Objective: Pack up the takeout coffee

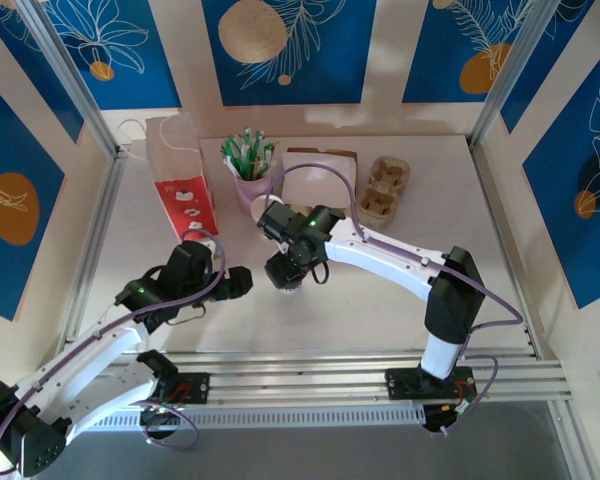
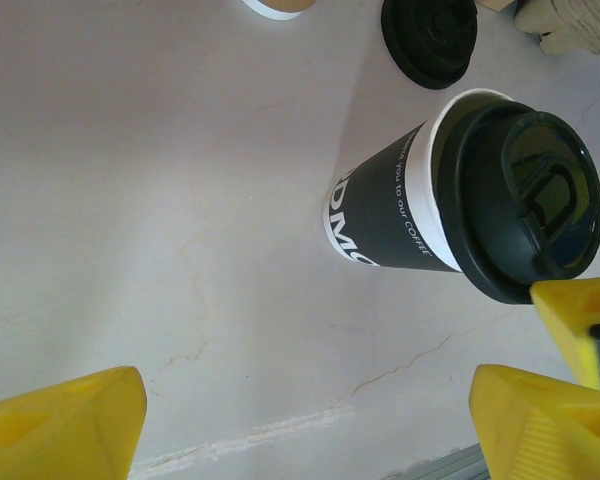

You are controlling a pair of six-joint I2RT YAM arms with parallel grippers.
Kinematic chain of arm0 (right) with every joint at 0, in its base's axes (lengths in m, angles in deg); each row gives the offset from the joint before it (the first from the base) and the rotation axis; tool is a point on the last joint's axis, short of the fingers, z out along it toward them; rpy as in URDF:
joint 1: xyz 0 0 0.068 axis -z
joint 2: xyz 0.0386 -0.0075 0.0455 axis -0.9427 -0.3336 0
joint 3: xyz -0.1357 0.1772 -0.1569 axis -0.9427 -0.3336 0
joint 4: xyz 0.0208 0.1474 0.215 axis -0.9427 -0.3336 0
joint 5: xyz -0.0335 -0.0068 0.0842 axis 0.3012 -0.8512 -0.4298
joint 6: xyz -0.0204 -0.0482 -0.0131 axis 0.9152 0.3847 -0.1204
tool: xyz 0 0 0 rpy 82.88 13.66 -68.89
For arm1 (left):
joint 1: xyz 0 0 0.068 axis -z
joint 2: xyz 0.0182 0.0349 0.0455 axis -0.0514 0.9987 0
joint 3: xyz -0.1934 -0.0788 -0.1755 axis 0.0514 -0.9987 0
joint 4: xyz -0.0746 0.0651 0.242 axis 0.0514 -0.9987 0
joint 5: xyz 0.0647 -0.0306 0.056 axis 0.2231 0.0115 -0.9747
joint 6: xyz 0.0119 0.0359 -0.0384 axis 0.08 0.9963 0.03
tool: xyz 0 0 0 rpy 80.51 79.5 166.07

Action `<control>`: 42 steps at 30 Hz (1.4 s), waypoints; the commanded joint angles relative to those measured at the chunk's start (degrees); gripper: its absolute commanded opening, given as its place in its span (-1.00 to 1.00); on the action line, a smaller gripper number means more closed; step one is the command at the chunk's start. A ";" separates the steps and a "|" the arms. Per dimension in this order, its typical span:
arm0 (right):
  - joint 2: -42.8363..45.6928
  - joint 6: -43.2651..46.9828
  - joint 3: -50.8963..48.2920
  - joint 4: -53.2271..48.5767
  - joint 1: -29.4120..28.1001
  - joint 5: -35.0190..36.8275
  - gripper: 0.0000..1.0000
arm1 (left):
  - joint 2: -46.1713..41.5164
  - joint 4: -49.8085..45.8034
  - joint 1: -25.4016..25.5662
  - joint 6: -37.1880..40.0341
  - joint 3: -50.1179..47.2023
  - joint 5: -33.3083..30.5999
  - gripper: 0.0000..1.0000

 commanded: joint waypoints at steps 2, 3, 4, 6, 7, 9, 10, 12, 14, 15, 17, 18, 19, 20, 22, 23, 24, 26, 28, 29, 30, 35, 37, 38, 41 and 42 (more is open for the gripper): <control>-1.75 1.14 1.81 -0.23 -0.29 -0.10 0.62 | -1.07 -0.85 -1.05 0.61 -0.98 0.99 0.68; -1.95 1.19 1.92 -0.23 -0.30 -0.08 0.61 | -1.14 -0.85 -1.12 0.69 -1.06 0.99 0.68; -2.08 1.30 1.91 -0.23 -0.35 -0.14 0.61 | -1.22 -0.91 -1.18 0.69 -1.15 0.99 0.68; -2.39 1.33 2.25 -0.39 -0.35 0.07 0.58 | -1.32 -1.01 -1.36 0.80 -1.25 1.08 0.68; -2.47 1.38 2.31 -0.40 -0.36 0.33 0.56 | -1.35 -1.02 -1.45 0.88 -1.21 1.07 0.68; -2.40 1.45 2.49 -0.40 -0.39 0.45 0.54 | -1.48 -1.11 -1.62 0.89 -1.34 1.25 0.68; -2.39 1.50 2.52 -0.30 -0.44 0.36 0.52 | -1.49 -1.11 -1.62 0.89 -1.43 1.25 0.68; -2.39 1.62 2.76 -0.31 -0.44 0.45 0.49 | -1.58 -1.00 -1.74 0.87 -1.57 1.46 0.68; -2.47 1.75 2.79 -0.36 -0.37 0.45 0.45 | -1.60 -0.79 -1.76 0.71 -1.75 1.60 0.68; -2.43 1.75 2.96 -0.40 -0.31 0.64 0.43 | -1.58 -0.68 -1.80 0.63 -1.84 1.69 0.67; -2.26 1.67 3.11 -0.40 -0.28 0.94 0.41 | -1.66 -0.50 -1.84 0.54 -1.95 1.95 0.67; -2.08 1.70 3.16 -0.28 -0.22 1.09 0.41 | -1.60 -0.41 -1.84 0.45 -1.93 2.09 0.67; -1.95 1.68 3.14 -0.15 -0.14 1.00 0.41 | -1.58 -0.30 -1.84 0.36 -2.04 2.24 0.67; -1.81 1.75 3.31 -0.14 -0.05 1.02 0.41 | -1.58 -0.17 -1.85 0.36 -2.04 2.28 0.67; -1.78 1.70 3.45 -0.05 0.13 1.10 0.40 | -1.41 0.03 -1.85 0.20 -1.94 2.47 0.67; -1.93 1.62 3.59 -0.20 0.33 1.15 0.40 | -1.33 0.25 -1.84 0.10 -1.95 2.63 0.67; -1.94 1.48 3.58 -0.16 0.64 1.15 0.40 | -1.19 0.38 -1.84 0.02 -1.84 2.70 0.67; -1.95 1.38 3.37 0.03 0.87 1.03 0.40 | -0.99 0.79 -1.84 -0.18 -1.78 2.91 0.67; -1.93 1.46 3.08 0.30 0.88 0.66 0.40 | -0.66 1.32 -1.84 -0.49 -1.61 3.14 0.67; -1.95 1.41 3.07 0.30 0.90 1.07 0.40 | -0.42 1.58 -1.84 -0.65 -1.53 3.25 0.67; -2.04 1.28 2.95 0.35 1.04 1.40 0.40 | -0.06 1.93 -1.84 -0.82 -1.43 3.35 0.67; -1.69 1.21 2.22 0.55 1.65 1.55 0.40 | 2.36 4.01 -1.85 -2.07 -1.01 4.50 0.65; -1.69 1.19 1.87 0.74 1.59 1.06 0.40 | 3.55 4.80 -1.85 -2.66 -0.75 4.50 0.65; -1.89 1.12 1.85 0.74 1.62 1.00 0.40 | 4.09 5.20 -1.84 -2.86 -0.60 4.58 0.65; -2.23 0.92 1.43 1.00 1.22 0.73 0.40 | 5.87 6.67 -1.89 -3.91 -0.04 4.59 0.65; -2.22 0.80 1.38 1.00 1.08 0.70 0.40 | 6.46 7.31 -1.84 -4.38 0.11 4.87 0.65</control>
